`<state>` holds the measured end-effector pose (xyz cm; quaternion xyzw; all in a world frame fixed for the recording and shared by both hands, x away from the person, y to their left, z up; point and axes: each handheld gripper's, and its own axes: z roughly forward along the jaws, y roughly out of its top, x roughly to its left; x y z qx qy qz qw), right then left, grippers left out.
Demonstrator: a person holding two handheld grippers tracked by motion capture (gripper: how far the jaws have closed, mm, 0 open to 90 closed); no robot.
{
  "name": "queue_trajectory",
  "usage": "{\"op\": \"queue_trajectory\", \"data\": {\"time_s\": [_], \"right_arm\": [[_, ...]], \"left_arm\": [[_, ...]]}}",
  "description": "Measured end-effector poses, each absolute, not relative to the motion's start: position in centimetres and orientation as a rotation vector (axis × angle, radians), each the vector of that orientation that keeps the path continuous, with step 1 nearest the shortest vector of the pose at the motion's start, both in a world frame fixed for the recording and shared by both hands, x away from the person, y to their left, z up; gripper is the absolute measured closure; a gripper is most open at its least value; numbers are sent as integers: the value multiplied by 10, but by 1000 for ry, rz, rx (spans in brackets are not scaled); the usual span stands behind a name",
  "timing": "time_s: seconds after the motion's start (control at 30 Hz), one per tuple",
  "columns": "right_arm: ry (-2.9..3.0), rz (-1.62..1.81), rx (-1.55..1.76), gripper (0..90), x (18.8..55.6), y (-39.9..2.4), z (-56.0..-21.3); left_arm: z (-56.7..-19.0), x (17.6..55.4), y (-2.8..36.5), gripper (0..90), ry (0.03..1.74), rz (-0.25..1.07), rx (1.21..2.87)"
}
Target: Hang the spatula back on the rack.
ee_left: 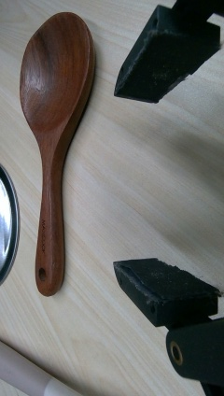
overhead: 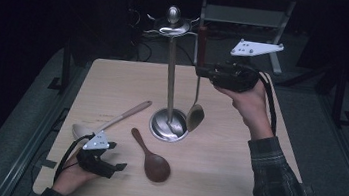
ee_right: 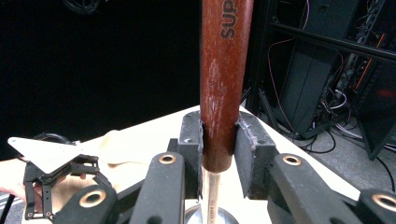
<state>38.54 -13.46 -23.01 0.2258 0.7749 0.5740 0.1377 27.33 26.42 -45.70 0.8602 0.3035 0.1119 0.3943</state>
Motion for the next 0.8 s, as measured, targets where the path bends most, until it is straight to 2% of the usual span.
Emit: {"op": "queue_trajectory", "data": {"time_s": [0.8], "right_arm": [[2265, 1655, 651, 727, 396, -116, -235]], "left_arm": [[-457, 273, 264, 135, 762, 281, 2182]]}}
